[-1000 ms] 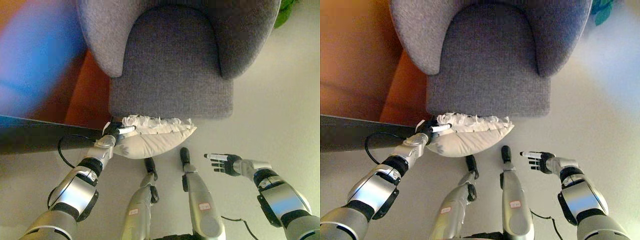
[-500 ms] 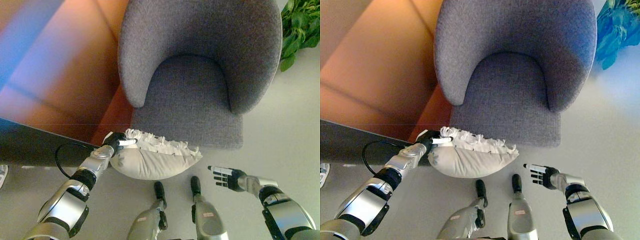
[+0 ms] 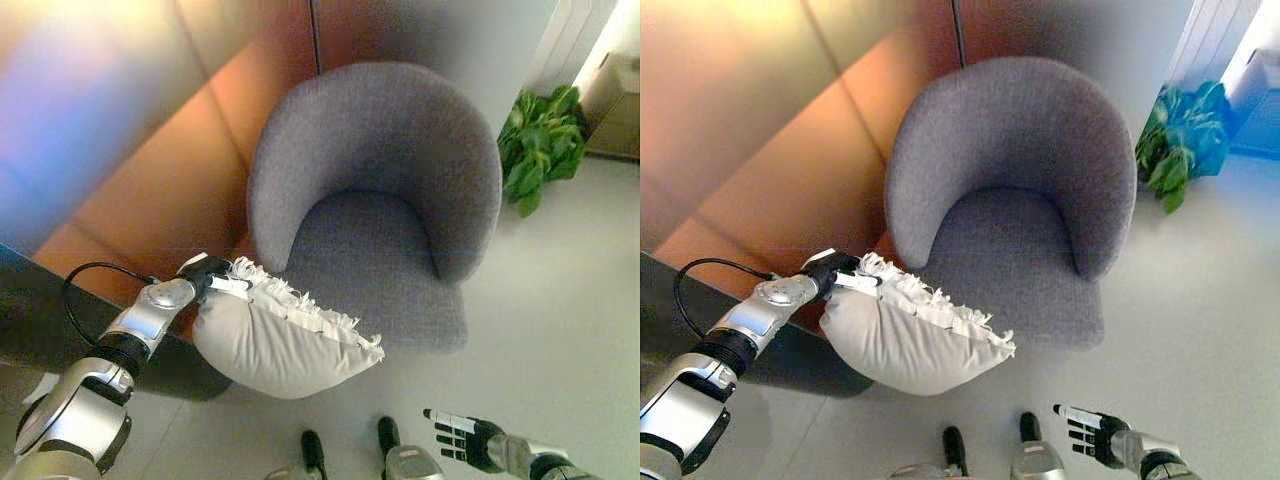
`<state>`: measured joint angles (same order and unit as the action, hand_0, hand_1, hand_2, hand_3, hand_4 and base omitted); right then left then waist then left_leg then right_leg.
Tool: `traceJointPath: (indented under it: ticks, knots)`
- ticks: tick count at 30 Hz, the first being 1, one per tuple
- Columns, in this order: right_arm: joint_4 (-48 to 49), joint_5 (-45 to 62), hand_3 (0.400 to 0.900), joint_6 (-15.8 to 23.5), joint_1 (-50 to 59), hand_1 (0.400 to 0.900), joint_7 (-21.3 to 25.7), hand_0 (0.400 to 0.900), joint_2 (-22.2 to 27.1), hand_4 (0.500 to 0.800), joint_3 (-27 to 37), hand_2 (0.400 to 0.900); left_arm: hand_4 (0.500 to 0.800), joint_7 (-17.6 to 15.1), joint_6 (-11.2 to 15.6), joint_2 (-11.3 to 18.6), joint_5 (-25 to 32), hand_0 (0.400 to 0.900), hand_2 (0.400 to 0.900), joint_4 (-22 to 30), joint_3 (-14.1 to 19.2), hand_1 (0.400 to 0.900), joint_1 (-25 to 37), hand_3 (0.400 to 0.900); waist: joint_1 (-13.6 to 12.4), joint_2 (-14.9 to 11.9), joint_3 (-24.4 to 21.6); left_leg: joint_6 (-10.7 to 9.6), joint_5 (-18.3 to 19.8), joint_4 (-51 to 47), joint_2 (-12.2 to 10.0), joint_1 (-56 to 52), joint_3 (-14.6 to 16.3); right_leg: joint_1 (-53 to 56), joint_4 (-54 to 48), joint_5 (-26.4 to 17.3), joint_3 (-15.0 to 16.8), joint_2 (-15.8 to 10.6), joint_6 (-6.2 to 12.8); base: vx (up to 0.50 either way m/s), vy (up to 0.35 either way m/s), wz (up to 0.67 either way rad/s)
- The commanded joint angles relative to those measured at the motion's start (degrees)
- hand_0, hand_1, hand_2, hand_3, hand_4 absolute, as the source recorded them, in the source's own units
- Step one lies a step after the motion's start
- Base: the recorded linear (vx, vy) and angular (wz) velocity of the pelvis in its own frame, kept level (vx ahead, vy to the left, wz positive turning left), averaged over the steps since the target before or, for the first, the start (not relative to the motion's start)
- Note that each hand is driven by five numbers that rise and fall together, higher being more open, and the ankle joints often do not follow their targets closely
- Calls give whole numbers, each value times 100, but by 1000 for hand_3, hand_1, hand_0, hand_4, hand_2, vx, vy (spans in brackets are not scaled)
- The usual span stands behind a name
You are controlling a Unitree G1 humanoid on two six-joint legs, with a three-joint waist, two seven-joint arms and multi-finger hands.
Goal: Pick up the pillow and put it on the sofa.
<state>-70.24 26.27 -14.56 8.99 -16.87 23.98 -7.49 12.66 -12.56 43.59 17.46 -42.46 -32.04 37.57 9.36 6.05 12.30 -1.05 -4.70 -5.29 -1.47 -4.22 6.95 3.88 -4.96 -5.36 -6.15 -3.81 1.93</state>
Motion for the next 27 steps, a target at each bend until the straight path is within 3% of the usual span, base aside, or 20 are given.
traceJointPath:
  ticks: [1,6,12,22,27]
  knots:
    - [-305,124,900,46,-283,900,-102,900,157,800,-47,900,500,-97,365,411,-162,400,400,-469,143,400,2073,400,121,220,-1008,-139,816,205,417,-446,282,97,347,542,66,-84,493,24,-23,-13]
    - [-365,318,900,34,-386,900,-58,900,135,800,46,900,500,-140,138,584,-203,400,400,-905,-262,400,2927,400,311,365,-1088,-150,828,200,411,-505,437,99,300,502,151,-81,550,10,-19,-15]
    - [-357,532,900,4,-456,900,10,900,69,800,147,900,500,-295,68,617,-189,400,400,-1178,-449,400,3461,400,497,506,-1112,-161,853,259,390,-518,609,64,256,460,250,-60,580,-4,-34,-17]
    - [-408,658,900,-43,-686,900,27,900,58,800,351,900,500,-212,116,520,-343,400,400,-1436,-616,400,3610,400,844,701,-1152,-141,853,261,329,-536,862,-52,305,485,471,40,590,51,-52,-16]
    - [-404,701,900,-84,-796,900,-20,900,87,800,446,900,500,-147,-4,281,-346,400,400,-1520,-696,400,3668,400,1029,777,-1144,-131,873,309,319,-489,966,-155,311,466,624,71,606,78,-74,-18]
